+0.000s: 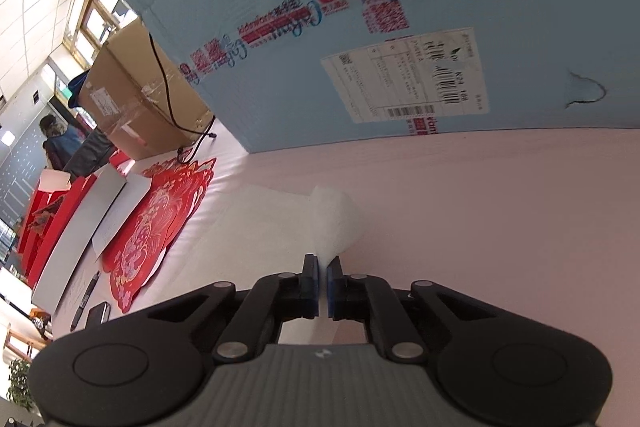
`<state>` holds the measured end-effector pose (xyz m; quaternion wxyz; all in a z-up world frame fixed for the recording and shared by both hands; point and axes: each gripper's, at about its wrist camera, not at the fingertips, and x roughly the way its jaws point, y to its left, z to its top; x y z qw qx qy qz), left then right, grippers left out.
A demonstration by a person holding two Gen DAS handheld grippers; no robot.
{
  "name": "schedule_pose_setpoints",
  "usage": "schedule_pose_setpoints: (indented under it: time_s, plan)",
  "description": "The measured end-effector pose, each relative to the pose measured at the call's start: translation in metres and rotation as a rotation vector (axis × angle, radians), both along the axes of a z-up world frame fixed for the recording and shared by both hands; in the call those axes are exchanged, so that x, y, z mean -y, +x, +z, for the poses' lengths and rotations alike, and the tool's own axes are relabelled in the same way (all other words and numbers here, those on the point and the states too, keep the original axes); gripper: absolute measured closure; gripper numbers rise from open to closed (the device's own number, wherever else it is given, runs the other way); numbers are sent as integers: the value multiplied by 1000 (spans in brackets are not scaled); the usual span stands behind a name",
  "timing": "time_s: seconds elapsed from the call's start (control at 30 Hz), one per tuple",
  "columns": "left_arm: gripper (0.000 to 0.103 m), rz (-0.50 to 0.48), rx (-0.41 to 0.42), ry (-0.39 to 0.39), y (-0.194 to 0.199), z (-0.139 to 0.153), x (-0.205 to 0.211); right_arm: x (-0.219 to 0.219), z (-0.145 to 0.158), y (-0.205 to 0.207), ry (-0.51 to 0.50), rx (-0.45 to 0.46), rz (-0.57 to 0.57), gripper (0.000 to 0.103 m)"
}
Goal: Fold shopping bag
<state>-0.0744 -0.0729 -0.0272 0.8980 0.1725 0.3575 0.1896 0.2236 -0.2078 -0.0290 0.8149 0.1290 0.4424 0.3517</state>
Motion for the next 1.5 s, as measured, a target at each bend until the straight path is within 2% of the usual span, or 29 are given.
schedule_pose_setpoints:
  time_s: [0.2,0.3,0.37,0.43,0.57,0.63,0.73,0.77,0.83,0.9,1.03,1.13,1.17,1.23,1.3,1.37,1.43,1.5]
  plan:
    - [17,-94,74,-86,-5,6,21,28,6,-18,-33,2,-118,99]
    - [17,-201,77,-137,-7,5,39,39,7,-25,-21,-13,-156,99]
    - [17,-256,63,-145,-8,3,47,44,8,-31,-15,-17,-177,99]
    - [17,-319,10,-139,-6,-4,54,50,10,-37,7,-12,-210,99]
    - [21,-359,-83,-80,-3,-17,60,76,14,-53,71,-29,-309,99]
    - [43,-374,-120,-64,-1,-21,56,93,15,-63,86,-37,-370,99]
    - [61,-418,-153,-42,1,-23,51,115,17,-80,76,-30,-430,99]
    - [64,-434,-158,-24,1,-24,49,123,17,-86,68,-28,-448,99]
    - [76,-468,-166,28,1,-24,44,137,17,-98,52,-28,-478,99]
    - [80,-509,-177,73,-1,-25,38,149,16,-112,37,-34,-497,99]
    - [81,-574,-201,141,-4,-24,20,159,14,-143,20,-57,-502,99]
    - [78,-597,-189,163,-8,-24,10,159,10,-165,13,-92,-482,99]
    - [75,-613,-175,176,-9,-24,9,160,7,-171,22,-108,-481,99]
    - [57,-647,-143,185,-8,-26,15,160,1,-178,39,-146,-493,99]
    - [50,-698,-109,187,-7,-28,25,160,-2,-184,55,-165,-504,99]
    - [50,-751,-108,206,-5,-33,35,160,-1,-190,68,-165,-513,96]
    - [51,-791,-143,207,-1,-38,40,164,3,-195,55,-152,-527,91]
    - [59,-807,-169,157,5,-37,35,170,9,-201,5,-114,-550,77]
